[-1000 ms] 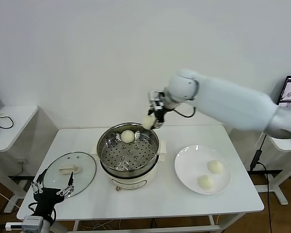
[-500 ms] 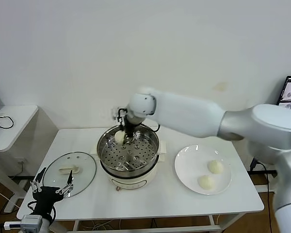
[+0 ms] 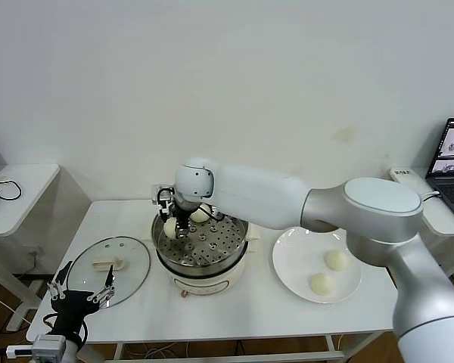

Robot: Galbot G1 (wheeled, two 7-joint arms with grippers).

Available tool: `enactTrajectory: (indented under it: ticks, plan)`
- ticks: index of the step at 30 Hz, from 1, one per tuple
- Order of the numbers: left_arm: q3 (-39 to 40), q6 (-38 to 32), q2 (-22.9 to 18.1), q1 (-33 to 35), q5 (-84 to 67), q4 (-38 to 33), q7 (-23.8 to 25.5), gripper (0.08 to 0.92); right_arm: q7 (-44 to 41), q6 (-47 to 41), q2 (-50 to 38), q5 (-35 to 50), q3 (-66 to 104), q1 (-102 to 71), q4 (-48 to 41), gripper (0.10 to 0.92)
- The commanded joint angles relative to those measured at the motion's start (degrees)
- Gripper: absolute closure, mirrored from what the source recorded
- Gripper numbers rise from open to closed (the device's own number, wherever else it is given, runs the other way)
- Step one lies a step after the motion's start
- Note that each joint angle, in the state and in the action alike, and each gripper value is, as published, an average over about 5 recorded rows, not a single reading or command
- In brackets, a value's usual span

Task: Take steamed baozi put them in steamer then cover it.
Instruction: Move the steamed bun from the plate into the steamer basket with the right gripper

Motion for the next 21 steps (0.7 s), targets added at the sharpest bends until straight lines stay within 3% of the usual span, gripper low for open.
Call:
enactTrajectory:
  ticks: [1, 5, 13, 21]
  plan:
    - [0.08, -0.08, -0.01, -0.05, 0.02, 0.03, -0.01, 0.177, 0.06, -0.34, 2.18, -0.7, -0.03, -1.11, -2.75, 0.405]
    - [0.17, -0.08, -0.07, -0.02, 0.03, -0.02, -0.01, 0.177, -0.88, -0.02, 1.85, -0.78, 0.12, -0.81, -2.91, 0.388]
    - [-0.01, -0.07, -0.03, 0.11, 0.01, -0.16, -0.02, 0.177, -5.57, 1.92, -2.43, -0.75, 0.78, 2.67, 1.7, 0.215]
    - [0.29, 0.03, 0.0, -0.04, 0.06, -0.46, 0.02, 0.177, -12.6, 5.55, -15.03, -0.27, 0.72, 10.19, 12.98, 0.203]
